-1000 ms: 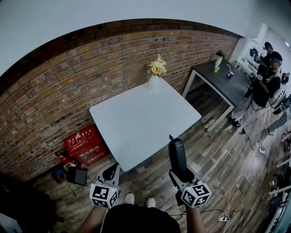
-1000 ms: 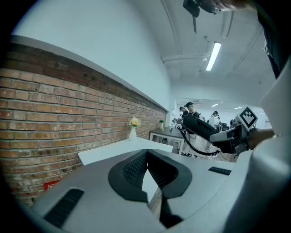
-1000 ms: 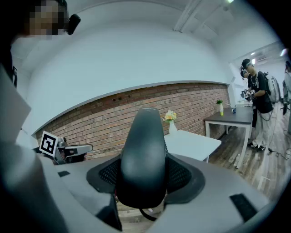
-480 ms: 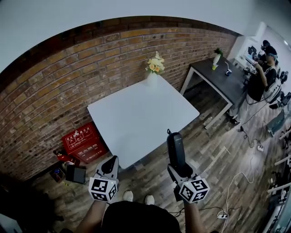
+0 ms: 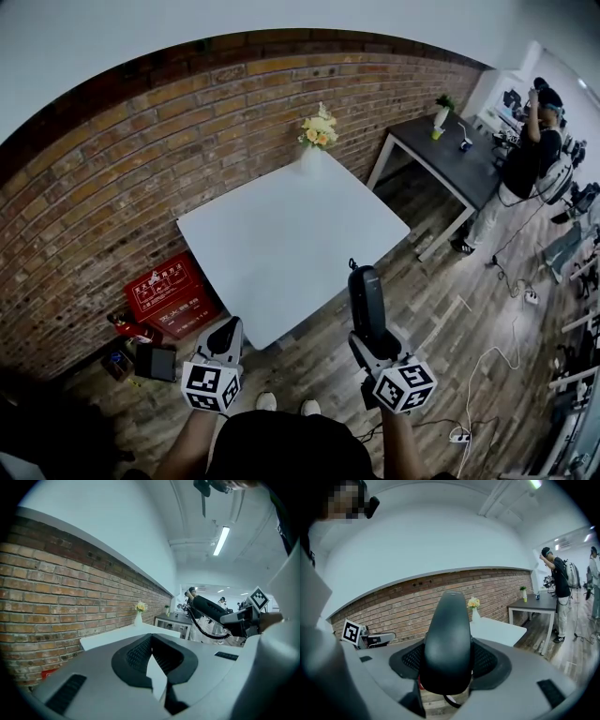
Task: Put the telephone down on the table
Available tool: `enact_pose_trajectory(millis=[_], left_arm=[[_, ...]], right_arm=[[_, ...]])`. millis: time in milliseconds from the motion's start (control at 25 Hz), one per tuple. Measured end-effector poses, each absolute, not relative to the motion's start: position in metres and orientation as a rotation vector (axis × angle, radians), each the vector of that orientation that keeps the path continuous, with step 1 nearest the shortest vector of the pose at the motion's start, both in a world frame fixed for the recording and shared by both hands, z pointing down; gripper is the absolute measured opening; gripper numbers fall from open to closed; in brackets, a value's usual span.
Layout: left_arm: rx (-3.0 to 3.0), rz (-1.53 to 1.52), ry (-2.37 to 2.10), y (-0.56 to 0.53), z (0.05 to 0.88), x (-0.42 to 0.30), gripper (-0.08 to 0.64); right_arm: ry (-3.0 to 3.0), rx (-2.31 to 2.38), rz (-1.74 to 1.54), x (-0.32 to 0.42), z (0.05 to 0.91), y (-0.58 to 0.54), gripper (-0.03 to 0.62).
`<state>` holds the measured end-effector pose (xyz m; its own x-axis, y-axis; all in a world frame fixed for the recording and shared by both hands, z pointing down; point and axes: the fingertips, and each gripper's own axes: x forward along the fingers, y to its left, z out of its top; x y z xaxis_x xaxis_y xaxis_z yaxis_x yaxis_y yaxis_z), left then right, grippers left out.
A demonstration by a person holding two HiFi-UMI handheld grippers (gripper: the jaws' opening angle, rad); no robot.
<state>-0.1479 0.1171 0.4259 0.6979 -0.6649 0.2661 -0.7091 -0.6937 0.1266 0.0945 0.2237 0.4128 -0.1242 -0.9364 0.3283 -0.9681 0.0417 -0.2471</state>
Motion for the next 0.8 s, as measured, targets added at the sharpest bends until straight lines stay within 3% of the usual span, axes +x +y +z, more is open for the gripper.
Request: enact_pose_trajectory(millis=[800], left_arm=[[2.703, 0.3, -1.031, 0.088, 0.439, -0.166, 0.014]], right_arm=[[-2.17, 2.103, 0.638, 0.078, 0.415, 0.192, 0.279]])
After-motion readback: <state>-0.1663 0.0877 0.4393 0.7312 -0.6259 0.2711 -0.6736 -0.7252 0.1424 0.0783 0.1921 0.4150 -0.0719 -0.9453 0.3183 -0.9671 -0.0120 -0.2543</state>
